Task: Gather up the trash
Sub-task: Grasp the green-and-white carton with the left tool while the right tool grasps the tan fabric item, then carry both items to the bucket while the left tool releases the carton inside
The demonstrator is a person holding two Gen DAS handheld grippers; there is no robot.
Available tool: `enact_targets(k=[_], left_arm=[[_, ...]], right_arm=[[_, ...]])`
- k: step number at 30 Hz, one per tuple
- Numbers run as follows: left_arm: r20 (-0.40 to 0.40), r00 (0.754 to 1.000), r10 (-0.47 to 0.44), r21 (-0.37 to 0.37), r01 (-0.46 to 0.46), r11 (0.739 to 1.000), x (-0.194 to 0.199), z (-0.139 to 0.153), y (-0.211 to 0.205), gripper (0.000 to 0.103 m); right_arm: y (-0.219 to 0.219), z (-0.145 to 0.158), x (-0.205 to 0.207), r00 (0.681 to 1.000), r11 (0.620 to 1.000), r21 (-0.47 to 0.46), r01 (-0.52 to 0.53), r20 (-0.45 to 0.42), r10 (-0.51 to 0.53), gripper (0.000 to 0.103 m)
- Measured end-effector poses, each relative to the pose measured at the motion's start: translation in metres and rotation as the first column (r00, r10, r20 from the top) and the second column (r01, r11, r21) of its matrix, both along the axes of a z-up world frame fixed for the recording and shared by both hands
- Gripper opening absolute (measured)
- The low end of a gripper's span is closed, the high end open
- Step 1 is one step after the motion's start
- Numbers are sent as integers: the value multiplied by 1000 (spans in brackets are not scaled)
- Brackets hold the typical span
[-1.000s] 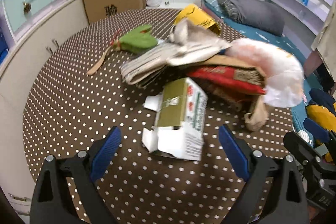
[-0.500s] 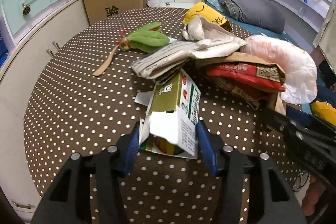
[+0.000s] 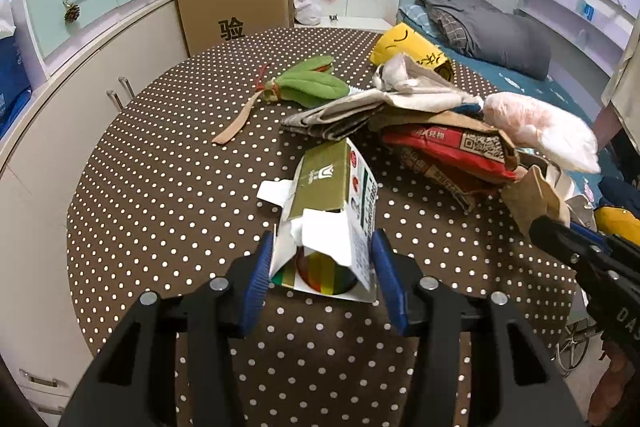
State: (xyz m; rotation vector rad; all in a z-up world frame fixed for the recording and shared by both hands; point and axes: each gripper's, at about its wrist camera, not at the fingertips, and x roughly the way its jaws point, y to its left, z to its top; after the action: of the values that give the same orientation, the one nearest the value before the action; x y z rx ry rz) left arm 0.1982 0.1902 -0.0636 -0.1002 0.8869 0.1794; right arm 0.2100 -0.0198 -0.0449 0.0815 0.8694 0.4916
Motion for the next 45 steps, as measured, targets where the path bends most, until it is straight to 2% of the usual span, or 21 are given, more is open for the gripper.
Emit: enact_targets(k=[8, 12, 16, 17, 19, 21, 24, 27, 31, 36, 45], left_arm=[[49, 999, -6, 11, 6, 1000, -9, 17, -7, 49], [60, 998, -13, 12, 12, 1000, -13, 21, -11, 49], [51, 999, -11, 10, 11, 1000, -16, 18, -11, 49], [47, 999, -11, 11, 11, 1000, -16, 17, -10, 49], [35, 999, -7, 12, 7, 1000, -17, 13, -9, 49], [23, 1000, -2, 9, 1, 1000, -18, 9, -7, 49], [10, 1000, 7, 8, -7, 1000, -18, 5, -4, 49], [10, 1000, 12, 8, -12, 1000, -19, 5, -3, 49], [20, 1000, 8, 14, -8, 1000, -20, 10, -5, 49], [42, 999, -10, 22, 10, 1000, -21, 19, -13, 49], [94, 991, -95, 48, 91, 995, -12, 42, -49, 49]], right_arm=[[-5, 16, -10, 998, 997, 57, -48, 45, 46, 21], [-1, 6, -5, 995, 991, 90, -101, 6, 101, 23], [12, -15, 3, 992, 993, 43, -111, -56, 113, 24], [14, -19, 4, 992, 993, 37, -111, -65, 113, 28], [17, -27, 6, 990, 993, 32, -113, -81, 115, 55], [20, -29, 8, 992, 994, 25, -103, -76, 104, 54], [27, -29, 8, 988, 991, 12, -135, -68, 135, 27], [33, -27, 6, 989, 990, -25, -141, -48, 139, 23], [32, -17, -2, 986, 986, 0, -166, -32, 166, 21], [18, 3, -9, 988, 988, 31, -151, 13, 151, 21], [-33, 36, -15, 994, 996, 78, -50, 101, 42, 21]])
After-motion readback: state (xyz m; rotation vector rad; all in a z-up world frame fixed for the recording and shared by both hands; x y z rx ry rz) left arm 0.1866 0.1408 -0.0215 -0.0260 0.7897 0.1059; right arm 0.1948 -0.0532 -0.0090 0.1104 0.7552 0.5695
